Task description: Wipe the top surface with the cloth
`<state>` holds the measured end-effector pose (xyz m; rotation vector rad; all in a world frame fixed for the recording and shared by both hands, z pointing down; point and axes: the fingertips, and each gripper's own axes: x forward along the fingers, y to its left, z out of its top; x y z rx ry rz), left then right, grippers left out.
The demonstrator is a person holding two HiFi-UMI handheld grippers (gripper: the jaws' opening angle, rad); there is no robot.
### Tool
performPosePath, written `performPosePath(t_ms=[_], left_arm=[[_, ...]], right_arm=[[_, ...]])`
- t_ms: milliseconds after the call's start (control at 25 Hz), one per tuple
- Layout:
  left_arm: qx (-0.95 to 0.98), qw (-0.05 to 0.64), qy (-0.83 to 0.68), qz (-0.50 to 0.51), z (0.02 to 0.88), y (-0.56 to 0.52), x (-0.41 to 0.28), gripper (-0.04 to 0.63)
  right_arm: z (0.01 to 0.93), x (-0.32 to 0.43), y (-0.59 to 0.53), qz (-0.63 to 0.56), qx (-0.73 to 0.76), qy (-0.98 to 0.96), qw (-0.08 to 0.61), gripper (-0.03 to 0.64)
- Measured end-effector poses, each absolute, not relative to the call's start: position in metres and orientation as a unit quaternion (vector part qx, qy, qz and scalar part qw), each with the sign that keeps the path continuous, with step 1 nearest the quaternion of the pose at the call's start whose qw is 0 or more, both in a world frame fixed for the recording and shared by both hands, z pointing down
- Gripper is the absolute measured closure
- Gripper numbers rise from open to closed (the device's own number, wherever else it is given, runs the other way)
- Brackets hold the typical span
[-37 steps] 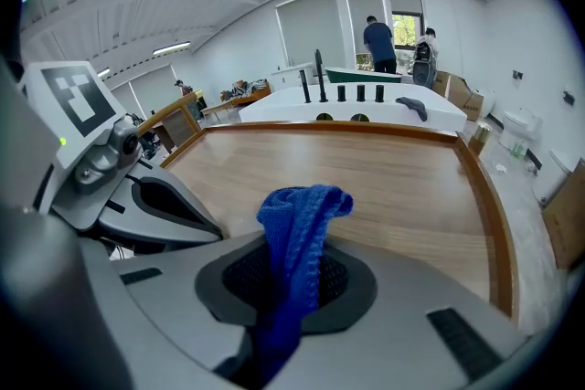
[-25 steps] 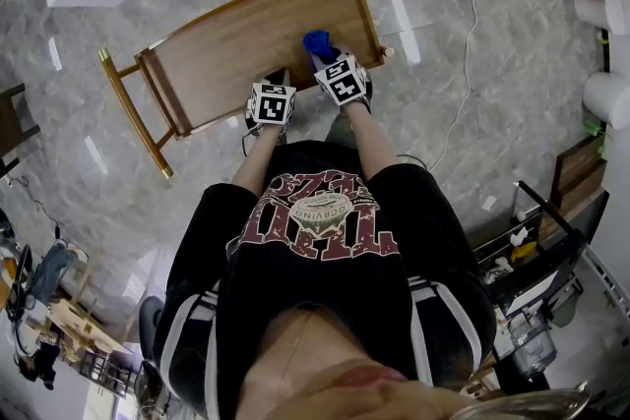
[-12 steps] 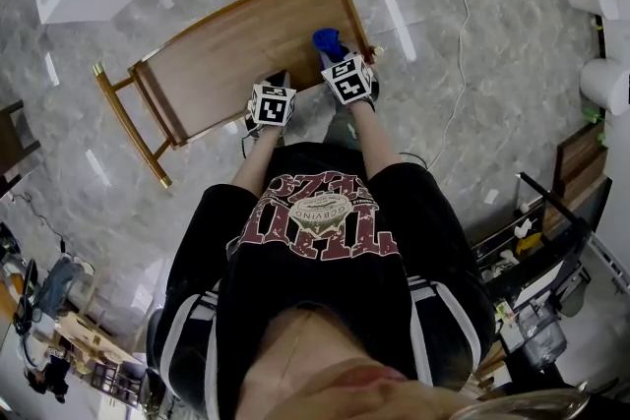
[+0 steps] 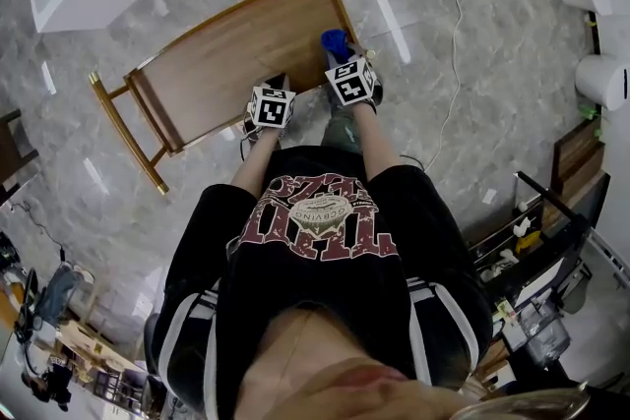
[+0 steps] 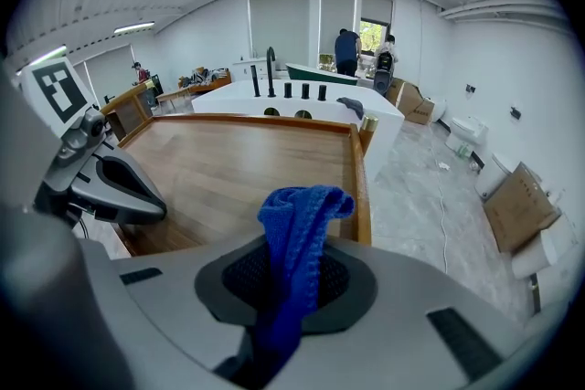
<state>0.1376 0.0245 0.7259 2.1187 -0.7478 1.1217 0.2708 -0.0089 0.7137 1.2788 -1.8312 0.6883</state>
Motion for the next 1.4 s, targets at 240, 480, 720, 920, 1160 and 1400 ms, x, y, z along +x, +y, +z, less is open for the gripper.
performPosePath(t_ms=[240,480,720,920,1160,1400], left_arm=[[0.803,0.31,-0.29,0.419,0.723,0.021,0.137,0.549],[0.791,0.326,-0.324,0.405,0.719,0.016,0.119,0.549],[0.779,0.346,-0.367,0.371,0.713,0.006,0.089,0.549],[0.775,0.342,-0.397,0.352,0.706,0.0,0.069,0.549],[0.779,0.329,-0.419,0.332,0.691,-0.011,0.057,0.549],[0.785,0.318,-0.437,0.302,0.67,-0.022,0.055,0.549]], right_arm=[[0.712,0.279,-0.008,0.263,0.514,-0.704,0.413,0.558],[0.713,0.29,-0.004,0.253,0.532,-0.681,0.436,0.558],[0.71,0.286,-0.007,0.261,0.53,-0.682,0.432,0.558],[0.703,0.256,-0.012,0.24,0.497,-0.719,0.423,0.558],[0.696,0.205,-0.018,0.242,0.452,-0.756,0.408,0.558],[0.67,0.154,-0.035,0.23,0.422,-0.8,0.36,0.558]])
